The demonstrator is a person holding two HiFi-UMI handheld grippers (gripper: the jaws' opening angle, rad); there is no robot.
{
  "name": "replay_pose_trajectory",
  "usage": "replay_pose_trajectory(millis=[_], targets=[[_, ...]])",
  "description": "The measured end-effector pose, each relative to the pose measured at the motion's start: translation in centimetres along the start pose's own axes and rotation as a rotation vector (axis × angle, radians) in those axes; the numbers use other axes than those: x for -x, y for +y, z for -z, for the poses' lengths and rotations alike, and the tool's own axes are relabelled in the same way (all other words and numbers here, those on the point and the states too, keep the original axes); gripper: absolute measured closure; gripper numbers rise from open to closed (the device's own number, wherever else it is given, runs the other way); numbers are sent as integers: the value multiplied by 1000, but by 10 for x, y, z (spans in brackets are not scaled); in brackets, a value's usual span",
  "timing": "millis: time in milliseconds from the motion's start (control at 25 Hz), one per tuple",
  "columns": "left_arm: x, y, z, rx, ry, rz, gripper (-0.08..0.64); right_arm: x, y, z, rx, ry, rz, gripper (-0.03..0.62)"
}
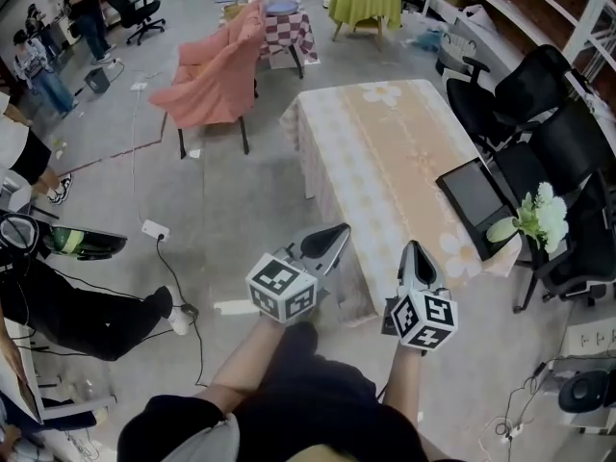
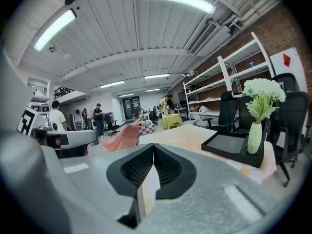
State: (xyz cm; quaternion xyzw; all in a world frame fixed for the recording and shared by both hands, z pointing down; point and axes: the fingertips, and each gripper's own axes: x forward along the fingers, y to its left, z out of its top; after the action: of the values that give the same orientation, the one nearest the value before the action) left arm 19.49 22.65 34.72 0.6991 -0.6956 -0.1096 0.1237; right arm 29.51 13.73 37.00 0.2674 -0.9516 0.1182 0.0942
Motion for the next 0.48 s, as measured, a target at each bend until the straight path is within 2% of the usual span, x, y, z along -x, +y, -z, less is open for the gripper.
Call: replay_pose_trajectory(millis=[480], targets=[[-47,84,-26,8,-2,-6,548,-95,9,-20,11,7,-8,588]])
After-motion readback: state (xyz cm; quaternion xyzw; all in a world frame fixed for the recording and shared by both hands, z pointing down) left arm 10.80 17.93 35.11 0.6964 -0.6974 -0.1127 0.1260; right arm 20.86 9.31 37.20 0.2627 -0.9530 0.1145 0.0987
